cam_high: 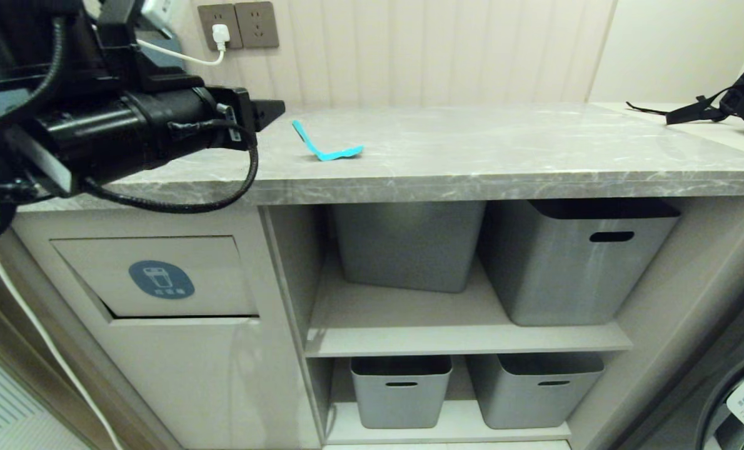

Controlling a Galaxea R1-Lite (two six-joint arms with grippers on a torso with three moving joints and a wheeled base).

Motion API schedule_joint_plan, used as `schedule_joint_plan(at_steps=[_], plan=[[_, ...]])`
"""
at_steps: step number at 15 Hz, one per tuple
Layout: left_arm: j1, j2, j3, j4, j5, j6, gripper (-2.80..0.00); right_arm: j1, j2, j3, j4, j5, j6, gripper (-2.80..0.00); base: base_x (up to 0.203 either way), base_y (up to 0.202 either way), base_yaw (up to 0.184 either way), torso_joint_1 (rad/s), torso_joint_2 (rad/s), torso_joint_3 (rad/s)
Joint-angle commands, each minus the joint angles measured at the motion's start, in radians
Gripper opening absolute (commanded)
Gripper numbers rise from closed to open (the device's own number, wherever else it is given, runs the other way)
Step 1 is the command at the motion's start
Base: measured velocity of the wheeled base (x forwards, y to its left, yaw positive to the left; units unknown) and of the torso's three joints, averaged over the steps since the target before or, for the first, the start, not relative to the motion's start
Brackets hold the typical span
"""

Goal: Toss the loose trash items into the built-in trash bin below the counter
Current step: Pick up the garbage

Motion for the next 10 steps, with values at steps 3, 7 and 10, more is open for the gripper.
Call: schedule_joint_plan(at_steps=[3, 7, 10], plan=[[-0.01, 0.13, -0.085, 0.005, 0.002, -0.001, 0.0, 0.0, 0.002, 0.0, 0.001, 0.0, -0.001, -2.8, 0.0, 0.0, 0.0, 0.0, 0.0, 0.0], [-0.002, 0.209, -0.159, 0.013, 0.006, -0.001, 0.0, 0.0, 0.002, 0.0, 0.001, 0.0, 0.0, -2.8, 0.0, 0.0, 0.0, 0.0, 0.0, 0.0], [-0.002, 0.252, -0.218, 0.059, 0.022, -0.001, 0.0, 0.0, 0.001, 0.0, 0.001, 0.0, 0.0, -2.8, 0.0, 0.0, 0.0, 0.0, 0.0, 0.0]])
